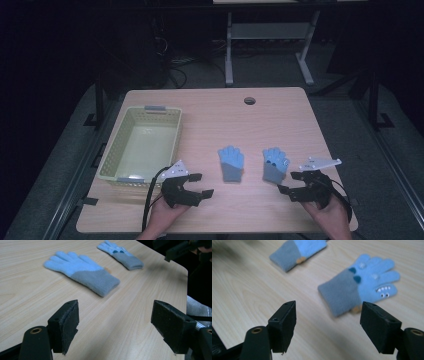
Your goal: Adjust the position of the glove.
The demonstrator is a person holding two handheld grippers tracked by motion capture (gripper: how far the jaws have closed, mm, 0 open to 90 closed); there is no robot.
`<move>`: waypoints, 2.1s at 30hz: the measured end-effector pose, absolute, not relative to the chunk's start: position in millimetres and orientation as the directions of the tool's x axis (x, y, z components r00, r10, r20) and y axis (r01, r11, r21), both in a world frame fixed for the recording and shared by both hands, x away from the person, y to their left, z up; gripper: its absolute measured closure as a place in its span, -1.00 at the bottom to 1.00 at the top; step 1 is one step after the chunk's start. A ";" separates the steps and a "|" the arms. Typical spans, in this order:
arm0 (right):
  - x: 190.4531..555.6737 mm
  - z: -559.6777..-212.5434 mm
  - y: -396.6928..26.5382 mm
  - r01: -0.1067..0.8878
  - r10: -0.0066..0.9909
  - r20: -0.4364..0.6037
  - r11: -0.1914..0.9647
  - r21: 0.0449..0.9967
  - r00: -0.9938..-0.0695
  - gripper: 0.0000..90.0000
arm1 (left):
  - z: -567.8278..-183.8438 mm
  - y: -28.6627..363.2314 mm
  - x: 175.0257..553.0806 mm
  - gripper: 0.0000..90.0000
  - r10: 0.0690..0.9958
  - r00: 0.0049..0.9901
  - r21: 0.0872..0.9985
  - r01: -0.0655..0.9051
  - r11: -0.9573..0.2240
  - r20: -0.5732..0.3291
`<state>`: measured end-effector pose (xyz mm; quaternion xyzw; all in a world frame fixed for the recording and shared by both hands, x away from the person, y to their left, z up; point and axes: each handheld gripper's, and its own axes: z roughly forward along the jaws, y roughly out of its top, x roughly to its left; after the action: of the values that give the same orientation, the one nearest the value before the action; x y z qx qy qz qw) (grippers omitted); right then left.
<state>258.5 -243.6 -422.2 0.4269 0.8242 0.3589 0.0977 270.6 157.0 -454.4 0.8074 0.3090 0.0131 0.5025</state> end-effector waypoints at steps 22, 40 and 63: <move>311.8 -411.9 -232.1 0.656 0.775 0.112 0.439 0.614 -0.622 -0.26 | -454.7 154.9 270.1 -0.51 0.503 0.819 0.820 0.473 -0.322 -0.276; 338.0 -423.3 -225.3 0.690 0.787 0.103 0.460 0.559 -0.608 -0.19 | -455.7 155.0 270.3 -0.51 0.507 0.813 0.816 0.484 -0.315 -0.286; 350.7 -446.5 -205.2 0.725 0.800 0.015 0.535 0.435 -0.600 0.36 | -456.7 154.3 270.7 -0.50 0.507 0.811 0.812 0.490 -0.317 -0.292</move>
<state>350.7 -205.2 -446.5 0.4376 0.8711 0.2026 0.0931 270.7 154.3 -456.7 0.8116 0.3070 0.0082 0.4970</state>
